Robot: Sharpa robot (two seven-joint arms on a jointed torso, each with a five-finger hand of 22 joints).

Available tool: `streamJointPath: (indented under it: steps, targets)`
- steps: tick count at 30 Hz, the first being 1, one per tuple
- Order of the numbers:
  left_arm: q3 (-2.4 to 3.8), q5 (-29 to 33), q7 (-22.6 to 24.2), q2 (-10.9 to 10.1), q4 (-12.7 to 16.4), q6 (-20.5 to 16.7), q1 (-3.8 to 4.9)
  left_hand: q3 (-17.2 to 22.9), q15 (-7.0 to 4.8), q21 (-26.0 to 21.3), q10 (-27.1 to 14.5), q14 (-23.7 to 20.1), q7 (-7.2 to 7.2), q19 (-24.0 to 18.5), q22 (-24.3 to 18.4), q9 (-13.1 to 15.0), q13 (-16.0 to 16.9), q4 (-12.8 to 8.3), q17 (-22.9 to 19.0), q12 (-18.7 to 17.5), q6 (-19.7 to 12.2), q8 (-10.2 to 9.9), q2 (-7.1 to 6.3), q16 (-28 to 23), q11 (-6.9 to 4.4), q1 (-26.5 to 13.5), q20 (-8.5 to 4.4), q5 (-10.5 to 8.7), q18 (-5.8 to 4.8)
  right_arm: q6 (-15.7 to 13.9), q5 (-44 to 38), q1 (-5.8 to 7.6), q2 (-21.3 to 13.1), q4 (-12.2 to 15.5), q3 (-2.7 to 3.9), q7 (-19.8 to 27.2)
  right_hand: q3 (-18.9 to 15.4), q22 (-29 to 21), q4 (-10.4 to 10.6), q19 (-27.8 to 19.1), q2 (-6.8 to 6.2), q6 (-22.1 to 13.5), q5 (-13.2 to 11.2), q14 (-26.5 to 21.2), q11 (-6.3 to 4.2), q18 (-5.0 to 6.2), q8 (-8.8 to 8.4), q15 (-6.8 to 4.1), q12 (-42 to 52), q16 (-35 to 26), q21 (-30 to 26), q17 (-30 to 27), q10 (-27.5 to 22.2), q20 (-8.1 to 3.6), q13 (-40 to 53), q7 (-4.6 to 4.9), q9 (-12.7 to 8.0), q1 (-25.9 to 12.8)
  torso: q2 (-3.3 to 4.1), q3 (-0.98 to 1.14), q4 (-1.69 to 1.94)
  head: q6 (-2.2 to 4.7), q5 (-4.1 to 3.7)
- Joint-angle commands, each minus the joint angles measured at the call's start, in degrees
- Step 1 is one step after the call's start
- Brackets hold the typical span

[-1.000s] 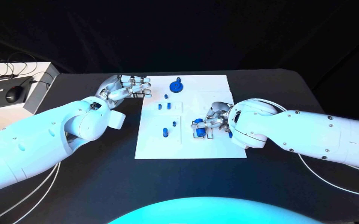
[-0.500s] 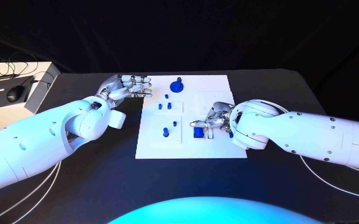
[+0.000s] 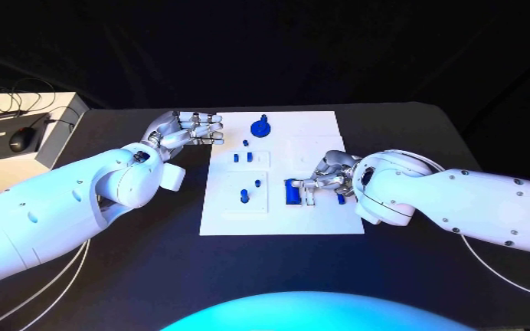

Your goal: Assemble the parts on the task board

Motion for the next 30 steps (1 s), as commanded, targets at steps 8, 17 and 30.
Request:
streamJointPath:
  steps: [8,17,30]
  targets:
    - [0.05,0.38,0.86,0.16,0.1,0.59,-0.06,0.09,-0.07,-0.01,-0.25,-0.31,0.09,0.03,-0.07,0.02,-0.07,0.2,0.08,-0.2,-0.24,-0.01,-0.42,0.06,0.08,-0.14,0.11,0.18,-0.36,4.12,-1.22,1.44,-6.12,-0.22,0.3,5.07,-0.53,7.78,-3.16,4.83,1.01,-0.02,-1.04,0.25,-0.08,-0.15,-0.04,0.16,0.3,0.19,0.27,0.4,0.05,0.14,0.72,-0.03,-0.12,1.8,-0.02,0.0,-0.12,0.48,-0.53]
    - [0.05,0.38,0.94,0.28,0.03,0.61,-0.14,0.09,-0.07,-0.01,-0.25,-0.31,0.09,0.03,-0.07,0.02,-0.07,0.2,0.08,-0.2,-0.24,-0.01,-0.42,0.06,0.08,-0.14,0.11,0.18,-0.36,10.44,-7.9,0.95,-8.58,-0.82,0.15,3.98,-0.74,8.15,-5.6,4.86,2.17,0.33,5.89,0.25,-0.18,-0.26,0.04,0.13,0.58,0.52,0.83,1.0,0.32,0.13,1.02,-0.17,0.03,3.96,0.02,0.05,-0.09,0.58,-1.17]
    - [0.05,0.38,0.87,0.28,-0.07,0.69,-0.28,0.16,-0.08,0.03,-0.17,-0.28,0.05,0.04,-0.15,0.01,-0.07,0.2,0.1,-0.2,-0.23,-0.02,-0.41,0.09,0.05,-0.09,0.09,0.17,-0.36,10.55,-11.41,-1.01,-7.7,-1.64,0.02,1.59,-1.63,8.19,-6.95,4.87,3.44,0.31,11.79,0.26,-0.18,-0.27,-0.11,0.12,0.47,0.39,0.71,1.05,0.27,0.12,1.07,-0.17,0.03,4.58,0.06,-0.04,0.03,0.34,-1.17]
